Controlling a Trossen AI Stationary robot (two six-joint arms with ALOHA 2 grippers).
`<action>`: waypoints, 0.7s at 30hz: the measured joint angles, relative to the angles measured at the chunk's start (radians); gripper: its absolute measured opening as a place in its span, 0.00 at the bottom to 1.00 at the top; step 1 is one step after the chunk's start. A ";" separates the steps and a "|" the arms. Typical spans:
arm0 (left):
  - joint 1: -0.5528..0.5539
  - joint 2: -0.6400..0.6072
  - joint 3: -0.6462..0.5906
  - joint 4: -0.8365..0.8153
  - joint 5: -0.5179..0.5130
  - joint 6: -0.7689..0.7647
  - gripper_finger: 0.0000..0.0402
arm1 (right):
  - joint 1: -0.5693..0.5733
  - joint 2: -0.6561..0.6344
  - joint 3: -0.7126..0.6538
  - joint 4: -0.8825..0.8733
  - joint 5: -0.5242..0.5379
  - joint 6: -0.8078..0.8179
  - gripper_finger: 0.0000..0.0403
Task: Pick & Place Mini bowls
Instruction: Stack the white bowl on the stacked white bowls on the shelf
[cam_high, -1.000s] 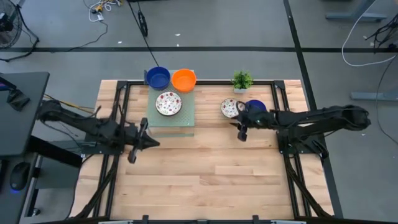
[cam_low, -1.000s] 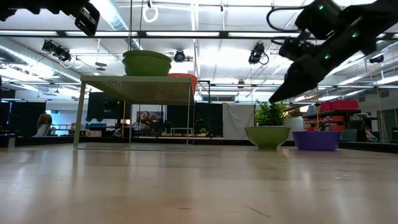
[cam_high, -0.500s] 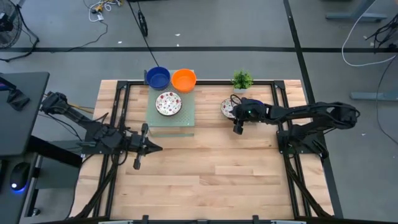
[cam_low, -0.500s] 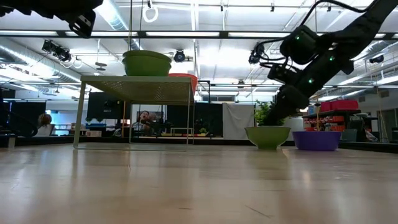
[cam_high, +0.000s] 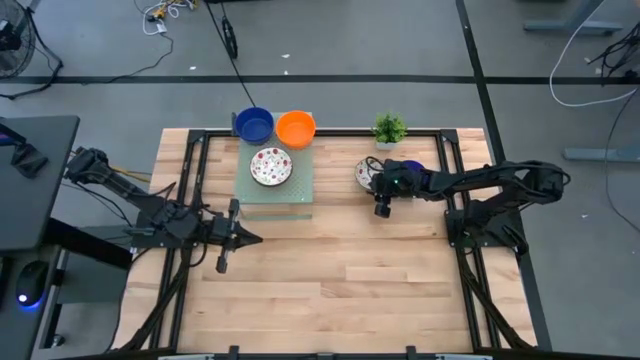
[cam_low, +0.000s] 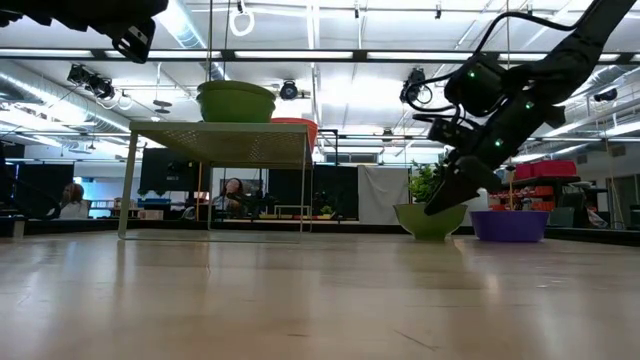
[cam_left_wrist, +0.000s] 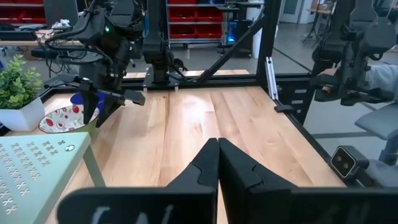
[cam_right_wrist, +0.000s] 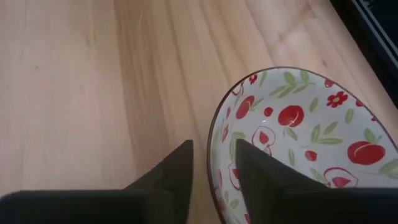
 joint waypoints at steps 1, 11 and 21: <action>0.000 0.000 0.000 0.000 0.000 0.000 0.02 | 0.000 0.000 0.000 0.002 0.000 0.000 0.28; 0.001 0.039 0.000 0.047 -0.005 0.038 0.02 | 0.111 -0.006 0.009 0.000 0.006 -0.016 0.04; 0.002 0.220 0.000 0.267 -0.004 0.133 0.02 | 0.420 -0.006 0.126 -0.059 -0.071 0.059 0.02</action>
